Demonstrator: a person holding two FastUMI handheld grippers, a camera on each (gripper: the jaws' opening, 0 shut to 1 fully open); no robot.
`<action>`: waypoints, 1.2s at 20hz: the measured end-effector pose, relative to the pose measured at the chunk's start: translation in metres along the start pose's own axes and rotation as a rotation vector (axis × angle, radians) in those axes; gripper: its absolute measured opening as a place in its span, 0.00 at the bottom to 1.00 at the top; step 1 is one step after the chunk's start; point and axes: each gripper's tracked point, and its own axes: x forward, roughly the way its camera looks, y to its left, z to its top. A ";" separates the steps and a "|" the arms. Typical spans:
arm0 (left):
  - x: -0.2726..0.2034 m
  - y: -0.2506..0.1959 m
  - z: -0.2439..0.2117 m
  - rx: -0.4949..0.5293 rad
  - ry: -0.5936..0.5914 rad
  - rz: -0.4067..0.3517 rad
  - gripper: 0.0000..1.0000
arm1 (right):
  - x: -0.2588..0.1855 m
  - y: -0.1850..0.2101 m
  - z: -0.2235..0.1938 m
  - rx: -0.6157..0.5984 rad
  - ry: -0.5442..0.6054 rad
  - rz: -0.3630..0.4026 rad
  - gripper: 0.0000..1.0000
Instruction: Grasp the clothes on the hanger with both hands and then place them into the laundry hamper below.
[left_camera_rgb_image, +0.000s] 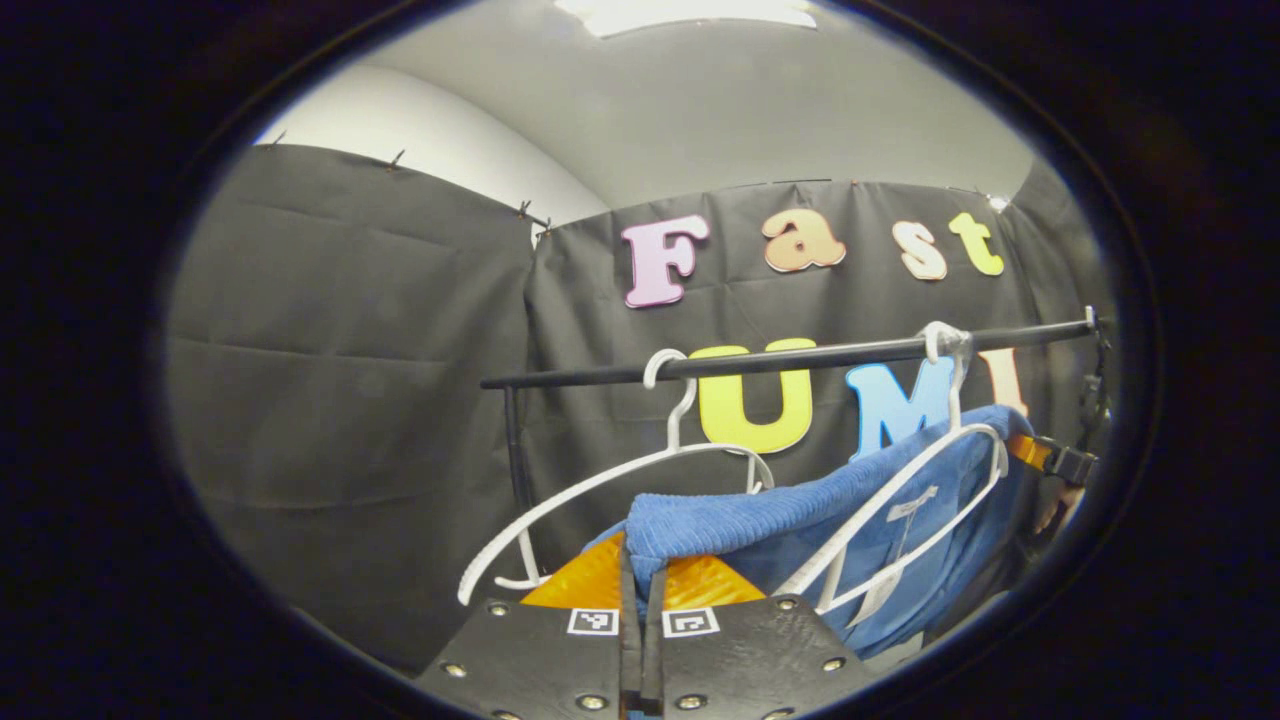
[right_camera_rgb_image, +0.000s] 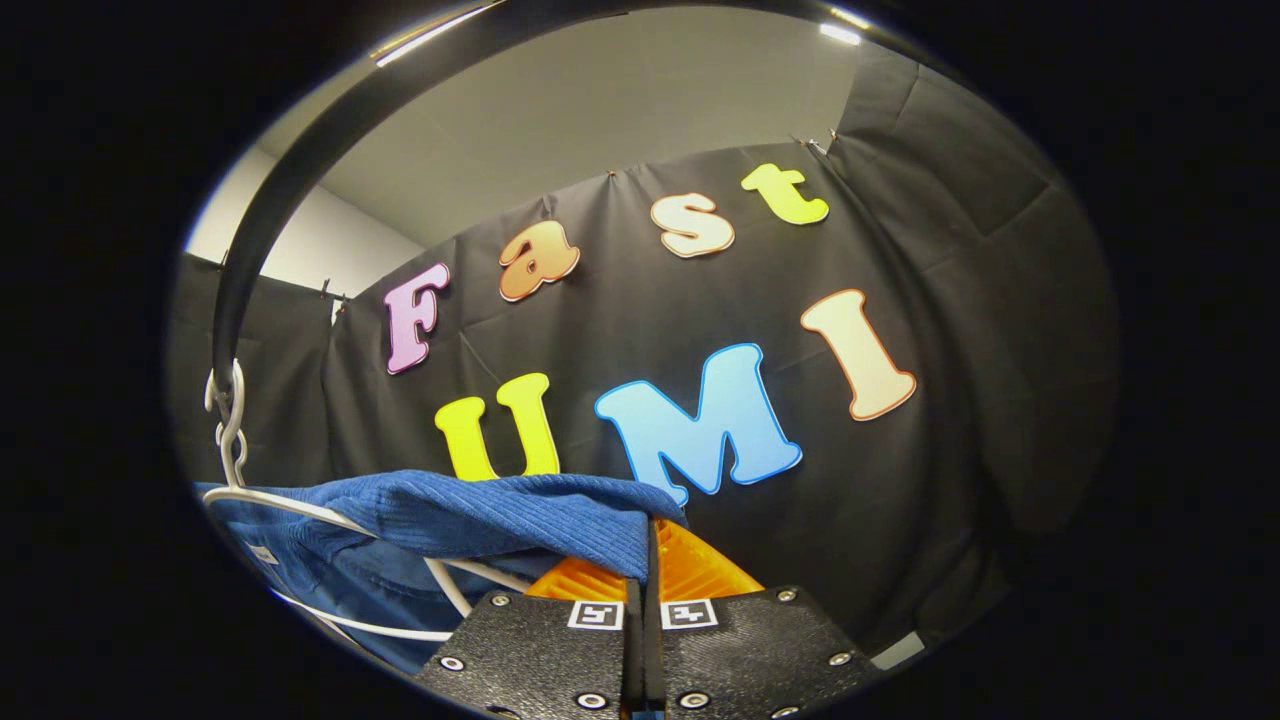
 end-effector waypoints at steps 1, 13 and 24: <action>0.001 0.001 -0.001 -0.003 0.003 -0.013 0.00 | 0.002 0.000 0.000 -0.005 -0.004 -0.001 0.00; 0.018 0.002 -0.077 -0.108 0.153 -0.084 0.01 | 0.004 -0.009 -0.039 -0.062 0.045 -0.032 0.00; 0.003 -0.005 -0.133 -0.169 0.250 -0.132 0.01 | -0.030 -0.020 -0.064 -0.119 0.089 -0.059 0.00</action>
